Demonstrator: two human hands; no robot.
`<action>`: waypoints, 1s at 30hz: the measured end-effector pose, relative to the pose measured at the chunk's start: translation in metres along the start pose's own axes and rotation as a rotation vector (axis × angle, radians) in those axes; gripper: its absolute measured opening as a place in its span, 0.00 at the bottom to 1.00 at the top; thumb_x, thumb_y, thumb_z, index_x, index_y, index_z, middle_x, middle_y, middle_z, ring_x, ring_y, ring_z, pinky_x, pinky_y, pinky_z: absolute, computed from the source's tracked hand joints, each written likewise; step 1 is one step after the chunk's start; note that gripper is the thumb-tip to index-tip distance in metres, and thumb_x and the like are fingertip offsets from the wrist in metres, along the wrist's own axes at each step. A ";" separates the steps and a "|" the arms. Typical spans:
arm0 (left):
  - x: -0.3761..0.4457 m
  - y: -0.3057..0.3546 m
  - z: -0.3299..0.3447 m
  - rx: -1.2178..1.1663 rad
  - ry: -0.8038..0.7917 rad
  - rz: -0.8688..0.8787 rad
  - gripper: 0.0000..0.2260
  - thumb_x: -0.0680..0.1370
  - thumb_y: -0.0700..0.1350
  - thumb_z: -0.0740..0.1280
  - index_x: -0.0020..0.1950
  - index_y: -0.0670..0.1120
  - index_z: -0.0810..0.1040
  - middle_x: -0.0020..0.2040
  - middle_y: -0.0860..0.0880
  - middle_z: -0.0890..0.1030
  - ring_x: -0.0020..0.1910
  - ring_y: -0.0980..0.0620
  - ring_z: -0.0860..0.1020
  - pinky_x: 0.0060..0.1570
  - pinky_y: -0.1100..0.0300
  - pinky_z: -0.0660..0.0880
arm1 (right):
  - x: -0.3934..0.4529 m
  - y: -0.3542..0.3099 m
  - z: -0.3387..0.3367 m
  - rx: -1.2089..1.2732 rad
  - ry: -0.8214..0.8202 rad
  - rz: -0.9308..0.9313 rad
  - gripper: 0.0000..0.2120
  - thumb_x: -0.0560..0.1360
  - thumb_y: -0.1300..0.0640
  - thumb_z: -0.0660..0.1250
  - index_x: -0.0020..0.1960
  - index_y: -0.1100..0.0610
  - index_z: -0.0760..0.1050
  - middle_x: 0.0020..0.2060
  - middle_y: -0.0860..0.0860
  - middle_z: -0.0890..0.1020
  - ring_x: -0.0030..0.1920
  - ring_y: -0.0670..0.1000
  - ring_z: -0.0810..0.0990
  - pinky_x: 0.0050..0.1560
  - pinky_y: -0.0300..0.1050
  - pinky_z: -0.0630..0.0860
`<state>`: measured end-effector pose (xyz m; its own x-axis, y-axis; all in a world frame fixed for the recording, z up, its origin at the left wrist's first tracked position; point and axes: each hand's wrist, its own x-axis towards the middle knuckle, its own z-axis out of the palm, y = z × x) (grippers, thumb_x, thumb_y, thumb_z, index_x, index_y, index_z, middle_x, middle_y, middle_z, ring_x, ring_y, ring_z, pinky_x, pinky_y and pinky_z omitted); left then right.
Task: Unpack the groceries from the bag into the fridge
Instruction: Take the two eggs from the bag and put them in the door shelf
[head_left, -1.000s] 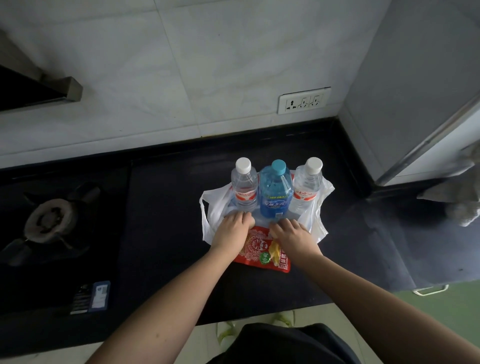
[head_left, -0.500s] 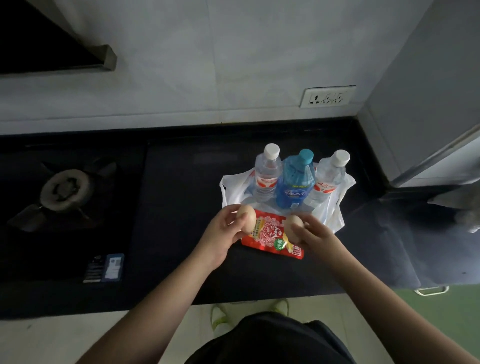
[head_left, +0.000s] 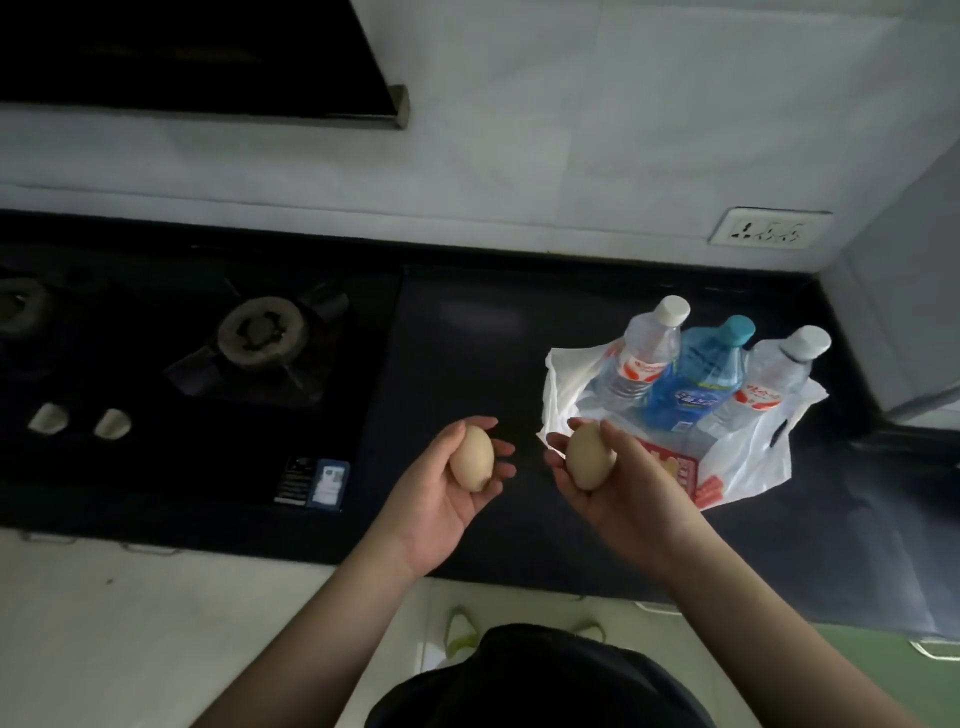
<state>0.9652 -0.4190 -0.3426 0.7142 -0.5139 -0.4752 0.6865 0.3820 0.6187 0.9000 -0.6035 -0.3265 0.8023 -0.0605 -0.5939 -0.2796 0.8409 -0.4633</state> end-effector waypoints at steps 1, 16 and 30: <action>-0.005 0.004 -0.005 0.000 0.005 0.021 0.16 0.77 0.50 0.62 0.60 0.43 0.78 0.47 0.42 0.81 0.41 0.49 0.81 0.39 0.60 0.78 | 0.000 0.005 0.008 -0.012 -0.026 0.009 0.14 0.73 0.52 0.65 0.55 0.59 0.76 0.50 0.61 0.83 0.46 0.56 0.84 0.40 0.46 0.81; -0.104 0.018 -0.026 -0.076 0.232 0.391 0.11 0.78 0.46 0.61 0.56 0.45 0.77 0.44 0.43 0.80 0.39 0.49 0.79 0.36 0.60 0.75 | -0.010 0.040 0.074 -0.225 -0.312 0.225 0.08 0.73 0.52 0.65 0.43 0.56 0.78 0.40 0.55 0.80 0.37 0.49 0.78 0.30 0.37 0.75; -0.196 -0.080 0.006 -0.300 0.618 0.622 0.06 0.75 0.43 0.64 0.51 0.44 0.76 0.45 0.43 0.79 0.40 0.47 0.79 0.30 0.61 0.72 | -0.046 0.083 0.052 -0.482 -0.449 0.578 0.07 0.75 0.53 0.65 0.44 0.57 0.77 0.39 0.54 0.79 0.39 0.50 0.79 0.32 0.40 0.75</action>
<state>0.7697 -0.3529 -0.2950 0.8526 0.3180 -0.4146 0.1004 0.6790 0.7272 0.8677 -0.5027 -0.3035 0.5698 0.6075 -0.5534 -0.8174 0.3495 -0.4579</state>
